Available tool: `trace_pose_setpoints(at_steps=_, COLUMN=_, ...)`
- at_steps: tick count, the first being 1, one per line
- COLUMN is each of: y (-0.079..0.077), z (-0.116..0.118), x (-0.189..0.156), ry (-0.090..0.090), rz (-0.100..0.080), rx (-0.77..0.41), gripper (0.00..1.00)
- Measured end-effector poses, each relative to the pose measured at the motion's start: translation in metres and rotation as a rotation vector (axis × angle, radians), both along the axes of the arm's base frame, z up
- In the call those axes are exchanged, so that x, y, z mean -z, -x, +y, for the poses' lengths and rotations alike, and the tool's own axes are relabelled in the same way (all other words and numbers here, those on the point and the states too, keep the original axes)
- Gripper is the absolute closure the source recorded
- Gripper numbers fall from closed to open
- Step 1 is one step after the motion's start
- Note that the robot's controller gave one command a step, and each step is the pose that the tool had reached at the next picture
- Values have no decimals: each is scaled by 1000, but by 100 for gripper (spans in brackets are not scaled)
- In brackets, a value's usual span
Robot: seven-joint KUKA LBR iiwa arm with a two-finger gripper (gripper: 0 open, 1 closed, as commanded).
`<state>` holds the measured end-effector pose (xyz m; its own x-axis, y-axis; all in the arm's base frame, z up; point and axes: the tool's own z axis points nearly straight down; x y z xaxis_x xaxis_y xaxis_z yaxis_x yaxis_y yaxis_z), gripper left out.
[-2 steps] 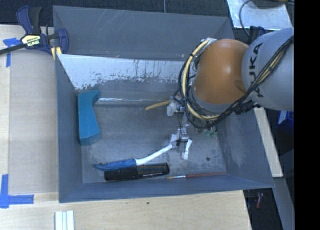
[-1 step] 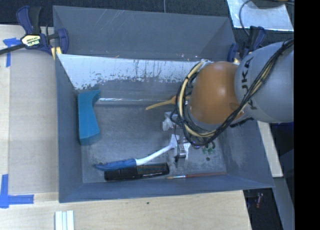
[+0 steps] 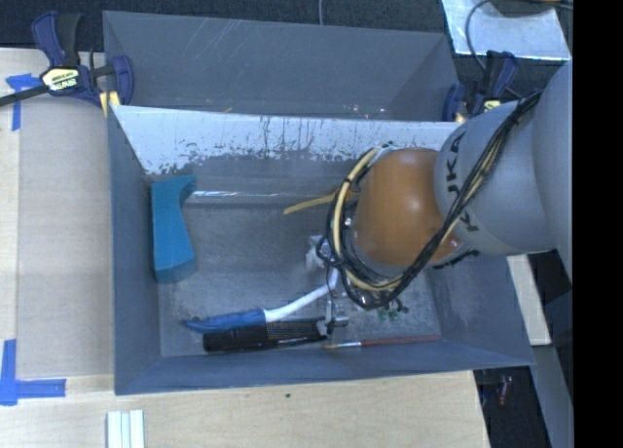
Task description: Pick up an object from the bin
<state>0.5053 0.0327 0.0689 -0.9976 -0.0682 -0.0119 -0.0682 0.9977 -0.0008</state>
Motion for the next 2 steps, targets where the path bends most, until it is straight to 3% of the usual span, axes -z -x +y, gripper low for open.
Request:
trace_pose_setpoints(at_steps=1, y=5, z=-6, x=-1, ry=2, rz=8, rx=-74, gripper=0)
trace_pose_setpoints(at_steps=2, y=10, z=18, x=-1, ry=1, rz=4, rx=-120, gripper=0)
